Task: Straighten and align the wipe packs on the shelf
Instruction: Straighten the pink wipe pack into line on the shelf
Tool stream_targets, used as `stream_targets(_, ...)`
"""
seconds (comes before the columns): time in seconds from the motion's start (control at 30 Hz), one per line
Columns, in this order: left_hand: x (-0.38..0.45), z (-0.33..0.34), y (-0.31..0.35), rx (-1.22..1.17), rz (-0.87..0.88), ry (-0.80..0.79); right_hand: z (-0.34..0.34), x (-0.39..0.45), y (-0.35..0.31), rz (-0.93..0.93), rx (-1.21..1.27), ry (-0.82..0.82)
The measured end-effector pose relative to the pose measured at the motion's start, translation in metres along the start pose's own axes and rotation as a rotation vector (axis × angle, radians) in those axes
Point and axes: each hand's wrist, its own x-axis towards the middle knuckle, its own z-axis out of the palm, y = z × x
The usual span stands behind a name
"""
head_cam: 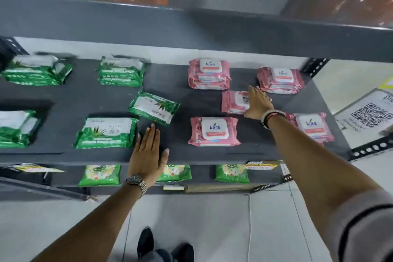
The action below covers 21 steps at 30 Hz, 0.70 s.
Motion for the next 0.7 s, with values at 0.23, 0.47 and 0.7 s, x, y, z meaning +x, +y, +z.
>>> stream_targets(0.23, 0.005, 0.006, -0.003, 0.044, 0.0, 0.075, 0.002, 0.005, -0.001, 0.024, 0.031, 0.028)
stream_targets(0.47, 0.005, 0.007, -0.004, 0.038, 0.002, 0.071, -0.007, -0.006, 0.0, 0.038, 0.098, 0.079)
stream_targets(0.7, 0.003, 0.004, -0.003, 0.026, 0.008, 0.067, -0.016, -0.036, -0.025, -0.118, 0.188, 0.221)
